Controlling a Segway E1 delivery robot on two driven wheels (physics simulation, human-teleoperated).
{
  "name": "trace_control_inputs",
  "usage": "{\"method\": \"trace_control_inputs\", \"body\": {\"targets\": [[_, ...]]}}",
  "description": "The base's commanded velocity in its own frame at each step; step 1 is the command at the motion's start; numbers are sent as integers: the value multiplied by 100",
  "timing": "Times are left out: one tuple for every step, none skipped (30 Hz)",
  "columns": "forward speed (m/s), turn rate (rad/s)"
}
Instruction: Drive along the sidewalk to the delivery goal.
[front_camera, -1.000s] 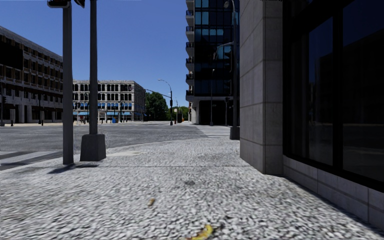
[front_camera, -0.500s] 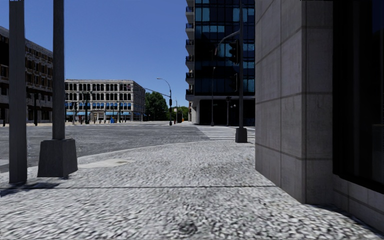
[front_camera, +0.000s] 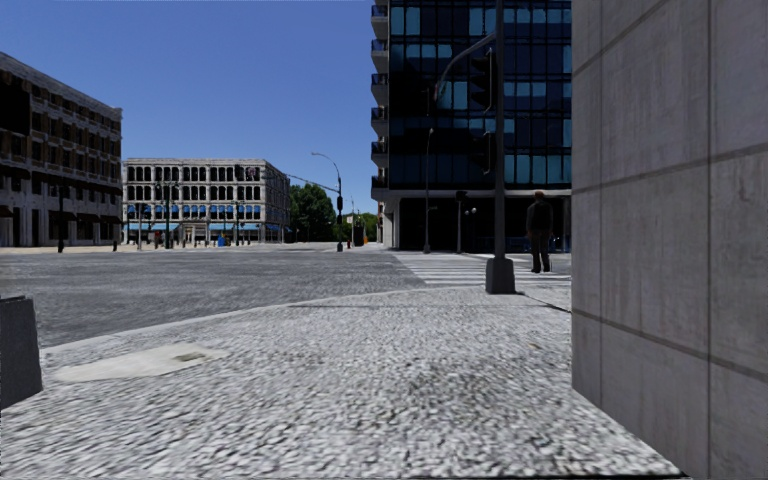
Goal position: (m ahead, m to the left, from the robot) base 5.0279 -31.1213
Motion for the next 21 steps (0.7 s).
{"method": "trace_control_inputs", "body": {"targets": [[200,0],[200,0],[200,0],[200,0],[200,0],[200,0],[200,-4],[200,-8],[200,-8],[200,-9],[200,-9],[200,-14],[200,-20],[200,-25],[200,-25],[191,-29],[171,-30],[160,-31],[151,-31],[147,-31],[147,-31]]}}
